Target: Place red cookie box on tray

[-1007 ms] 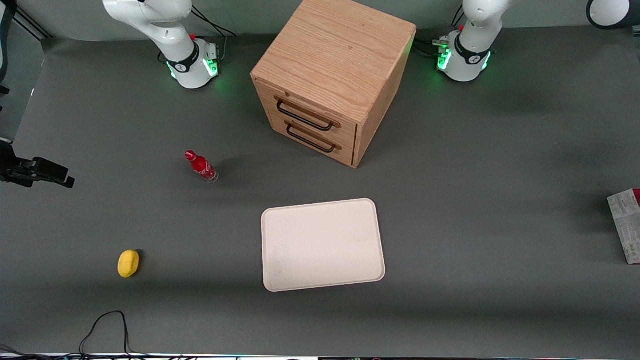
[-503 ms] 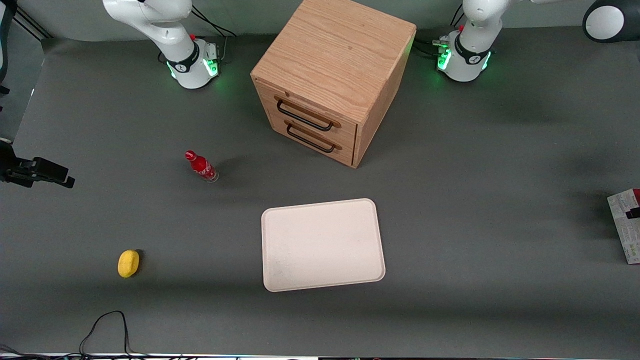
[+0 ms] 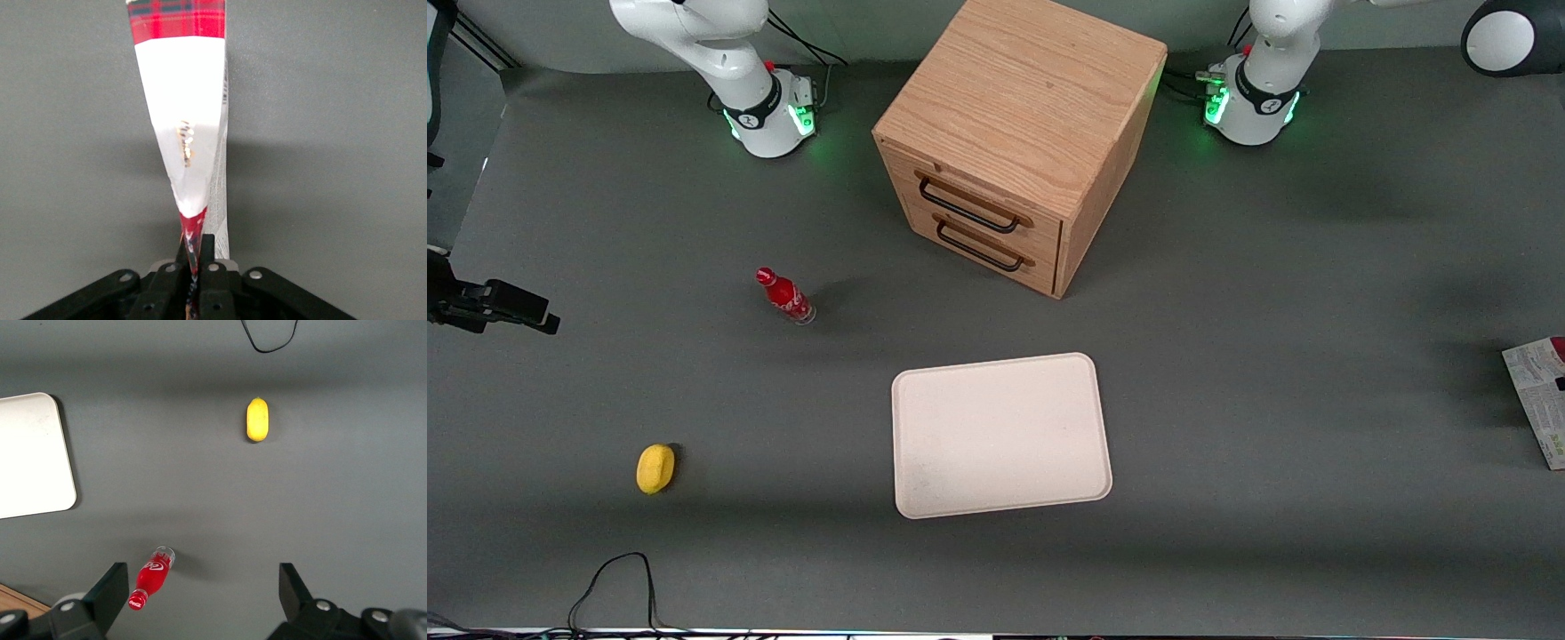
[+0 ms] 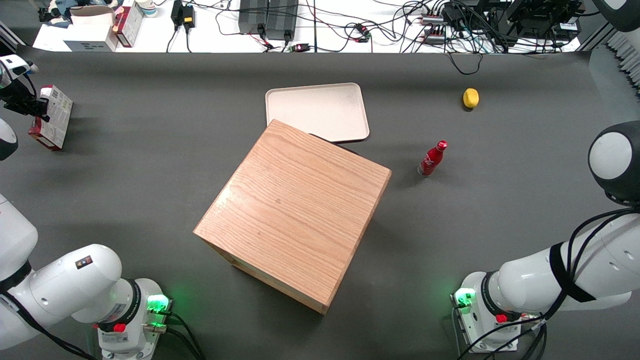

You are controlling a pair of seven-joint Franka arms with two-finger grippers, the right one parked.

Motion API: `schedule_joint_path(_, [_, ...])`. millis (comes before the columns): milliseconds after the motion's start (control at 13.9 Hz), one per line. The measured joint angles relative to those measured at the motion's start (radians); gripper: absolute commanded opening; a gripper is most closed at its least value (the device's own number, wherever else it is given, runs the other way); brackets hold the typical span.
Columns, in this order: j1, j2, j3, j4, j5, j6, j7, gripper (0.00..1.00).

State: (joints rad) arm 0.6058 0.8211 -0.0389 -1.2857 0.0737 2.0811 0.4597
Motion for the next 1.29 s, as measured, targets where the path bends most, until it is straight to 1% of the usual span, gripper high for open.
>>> schedule_joint_path(216, [0.000,-0.004,0.000,0.015,0.002,-0.001,0.000,0.00])
schedule_joint_path(359, [-0.001,-0.022,0.000,0.054,0.021,-0.035,0.000,0.00])
schedule_joint_path(647, [-0.014,-0.133,-0.002,0.154,0.036,-0.215,0.000,0.00])
schedule_joint_path(935, [-0.015,-0.264,0.002,0.203,0.039,-0.392,0.000,0.00])
schedule_joint_path(1150, [-0.017,-0.317,-0.004,0.211,0.039,-0.454,0.002,0.00])
schedule_joint_path(1294, [-0.056,-0.328,-0.016,0.213,0.039,-0.501,0.002,0.00])
